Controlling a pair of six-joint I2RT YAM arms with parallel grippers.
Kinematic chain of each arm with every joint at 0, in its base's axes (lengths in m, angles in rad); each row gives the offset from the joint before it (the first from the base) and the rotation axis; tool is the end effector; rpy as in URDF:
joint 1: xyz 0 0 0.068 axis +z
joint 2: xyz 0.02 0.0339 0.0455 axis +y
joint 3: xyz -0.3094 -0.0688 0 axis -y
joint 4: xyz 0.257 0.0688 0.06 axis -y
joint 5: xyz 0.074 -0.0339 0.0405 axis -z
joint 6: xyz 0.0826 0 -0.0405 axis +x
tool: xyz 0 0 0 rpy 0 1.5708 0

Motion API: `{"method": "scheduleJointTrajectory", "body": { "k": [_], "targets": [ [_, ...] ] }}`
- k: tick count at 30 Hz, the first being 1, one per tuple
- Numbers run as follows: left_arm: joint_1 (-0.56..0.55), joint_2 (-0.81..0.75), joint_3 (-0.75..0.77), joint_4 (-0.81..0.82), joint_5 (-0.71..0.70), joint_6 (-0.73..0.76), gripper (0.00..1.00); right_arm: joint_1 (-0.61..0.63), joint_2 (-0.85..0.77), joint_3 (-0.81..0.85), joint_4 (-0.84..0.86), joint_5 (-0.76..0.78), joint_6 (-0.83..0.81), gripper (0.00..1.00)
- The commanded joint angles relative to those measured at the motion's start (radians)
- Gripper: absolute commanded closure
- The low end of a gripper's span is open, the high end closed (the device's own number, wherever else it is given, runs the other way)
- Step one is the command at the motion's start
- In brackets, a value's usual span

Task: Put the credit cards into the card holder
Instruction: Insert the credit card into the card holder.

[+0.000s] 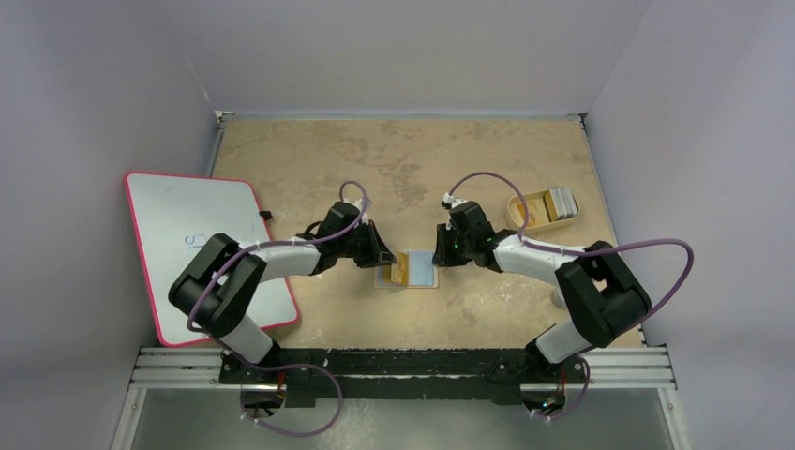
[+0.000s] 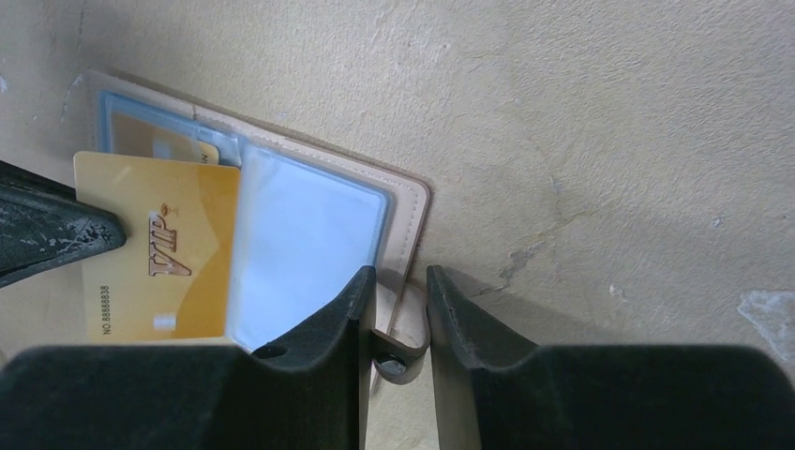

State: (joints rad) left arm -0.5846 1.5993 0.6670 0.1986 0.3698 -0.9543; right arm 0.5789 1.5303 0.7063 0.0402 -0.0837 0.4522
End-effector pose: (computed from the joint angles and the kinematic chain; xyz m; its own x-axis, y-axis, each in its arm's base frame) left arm 0.2690 -0.2138 0.1510 -0.9253 -0.2999 -0.2319 -0.0287 0.6654 -0.7459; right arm 0.2781 0.1900 0.1644 -0.7914 0.0029 -0.6113 -0.2768 0.8899 0.3625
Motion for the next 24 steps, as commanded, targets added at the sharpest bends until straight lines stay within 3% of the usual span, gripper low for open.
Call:
{"method": "scheduleJointTrajectory", "body": {
  "k": [1, 24],
  "targets": [
    [0.005, -0.075, 0.054, -0.044, -0.017, 0.028, 1.00, 0.006, -0.018, -0.010, 0.010, 0.031, 0.006, 0.73],
    [0.005, 0.023, 0.052, 0.017, 0.002, 0.041, 1.00, 0.006, -0.009, -0.010, 0.009, 0.034, -0.001, 0.74]
  ]
}}
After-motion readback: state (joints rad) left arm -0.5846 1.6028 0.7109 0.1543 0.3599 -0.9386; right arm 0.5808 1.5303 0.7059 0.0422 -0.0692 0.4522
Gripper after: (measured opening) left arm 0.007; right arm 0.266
